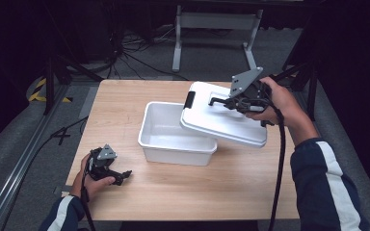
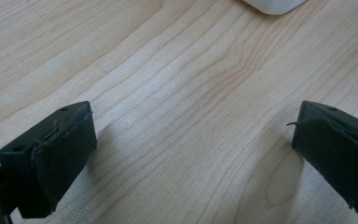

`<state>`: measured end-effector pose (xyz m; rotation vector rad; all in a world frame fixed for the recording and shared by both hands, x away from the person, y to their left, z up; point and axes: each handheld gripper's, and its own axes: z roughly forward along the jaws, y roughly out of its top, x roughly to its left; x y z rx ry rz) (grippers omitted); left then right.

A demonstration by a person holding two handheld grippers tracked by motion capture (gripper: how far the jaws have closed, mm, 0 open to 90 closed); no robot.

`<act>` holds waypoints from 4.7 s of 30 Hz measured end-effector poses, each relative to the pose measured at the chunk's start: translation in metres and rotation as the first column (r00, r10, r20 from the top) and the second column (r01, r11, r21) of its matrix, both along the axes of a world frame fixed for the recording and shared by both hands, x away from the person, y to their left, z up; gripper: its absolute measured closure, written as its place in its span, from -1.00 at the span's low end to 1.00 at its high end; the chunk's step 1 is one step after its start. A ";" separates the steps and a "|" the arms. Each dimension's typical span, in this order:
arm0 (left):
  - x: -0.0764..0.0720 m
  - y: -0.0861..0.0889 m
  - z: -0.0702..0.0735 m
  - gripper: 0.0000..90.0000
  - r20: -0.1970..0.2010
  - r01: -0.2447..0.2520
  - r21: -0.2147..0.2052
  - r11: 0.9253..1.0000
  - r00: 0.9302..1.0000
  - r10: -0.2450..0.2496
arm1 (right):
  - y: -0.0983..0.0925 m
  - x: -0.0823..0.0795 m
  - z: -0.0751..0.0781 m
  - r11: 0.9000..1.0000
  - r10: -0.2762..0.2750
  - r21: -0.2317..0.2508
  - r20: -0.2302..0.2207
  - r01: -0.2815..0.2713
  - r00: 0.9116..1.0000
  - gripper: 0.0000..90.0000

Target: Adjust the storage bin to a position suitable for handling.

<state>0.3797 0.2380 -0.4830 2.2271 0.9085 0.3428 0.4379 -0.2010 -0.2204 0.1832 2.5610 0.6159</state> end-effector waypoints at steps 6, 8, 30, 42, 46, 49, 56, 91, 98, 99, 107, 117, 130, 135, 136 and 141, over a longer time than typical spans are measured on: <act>0.000 0.000 0.000 -1.00 -0.009 0.003 -0.001 1.000 1.000 -0.003 | -0.017 -0.002 -0.001 0.999 -0.033 -0.008 -0.004 0.033 0.999 0.86; 0.000 0.000 0.000 -1.00 -0.005 0.003 0.000 1.000 1.000 -0.003 | -0.024 -0.002 -0.001 0.999 -0.044 -0.013 -0.006 0.044 0.999 0.86; 0.000 0.000 0.000 -1.00 -0.010 0.005 0.001 1.000 1.000 -0.005 | -0.095 -0.008 -0.010 0.984 -0.177 0.021 -0.009 0.177 0.984 0.86; 0.000 0.000 0.000 -1.00 -0.001 0.005 0.005 1.000 1.000 -0.005 | -0.119 -0.002 -0.031 0.973 -0.230 0.021 -0.039 0.231 0.972 0.87; 0.000 0.000 0.000 -1.00 -0.010 0.005 0.001 1.000 1.000 -0.005 | -0.121 0.003 -0.041 0.972 -0.236 0.008 -0.047 0.237 0.971 0.87; 0.000 0.000 0.000 -1.00 -0.009 0.005 0.002 1.000 1.000 -0.005 | -0.120 0.005 -0.047 0.970 -0.242 0.009 -0.053 0.243 0.969 0.87; 0.000 0.000 0.000 -1.00 -0.001 0.005 0.005 1.000 1.000 -0.005 | -0.120 0.018 -0.067 0.966 -0.257 0.004 -0.084 0.259 0.963 0.87; 0.000 0.000 0.000 -1.00 -0.011 0.004 -0.003 1.000 1.000 -0.004 | -0.107 0.060 -0.143 0.948 -0.313 0.001 -0.185 0.319 0.932 0.86; 0.000 0.000 0.000 -1.00 -0.008 0.003 0.000 1.000 1.000 -0.003 | -0.112 0.063 -0.147 0.939 -0.338 0.001 -0.187 0.344 0.922 0.86; 0.000 0.000 0.000 -1.00 -0.010 0.005 0.000 1.000 1.000 -0.005 | -0.112 0.063 -0.147 0.938 -0.340 0.002 -0.186 0.346 0.922 0.86; 0.000 0.000 0.000 -1.00 -0.009 0.003 -0.002 1.000 1.000 -0.003 | -0.112 0.065 -0.152 0.934 -0.349 0.005 -0.189 0.356 0.918 0.84; 0.001 0.000 0.000 -1.00 -0.009 0.010 -0.002 1.000 1.000 -0.010 | -0.115 0.065 -0.155 0.924 -0.360 0.057 -0.207 0.378 0.910 0.74; 0.001 0.000 0.000 -0.99 -0.009 0.012 -0.001 1.000 1.000 -0.012 | -0.111 0.048 -0.142 0.902 -0.366 0.151 -0.227 0.404 0.902 0.31; 0.001 0.000 0.000 -0.99 -0.009 0.009 0.002 1.000 1.000 -0.009 | -0.107 0.045 -0.139 0.895 -0.383 0.152 -0.217 0.419 0.898 0.14; 0.001 0.000 0.000 -0.99 -0.009 0.010 0.002 1.000 1.000 -0.010 | -0.107 0.045 -0.139 0.895 -0.383 0.152 -0.217 0.419 0.898 0.14; 0.001 0.000 0.000 -0.99 -0.008 0.010 -0.003 1.000 1.000 -0.010 | -0.106 0.036 -0.134 0.886 -0.403 0.161 -0.192 0.434 0.895 -0.07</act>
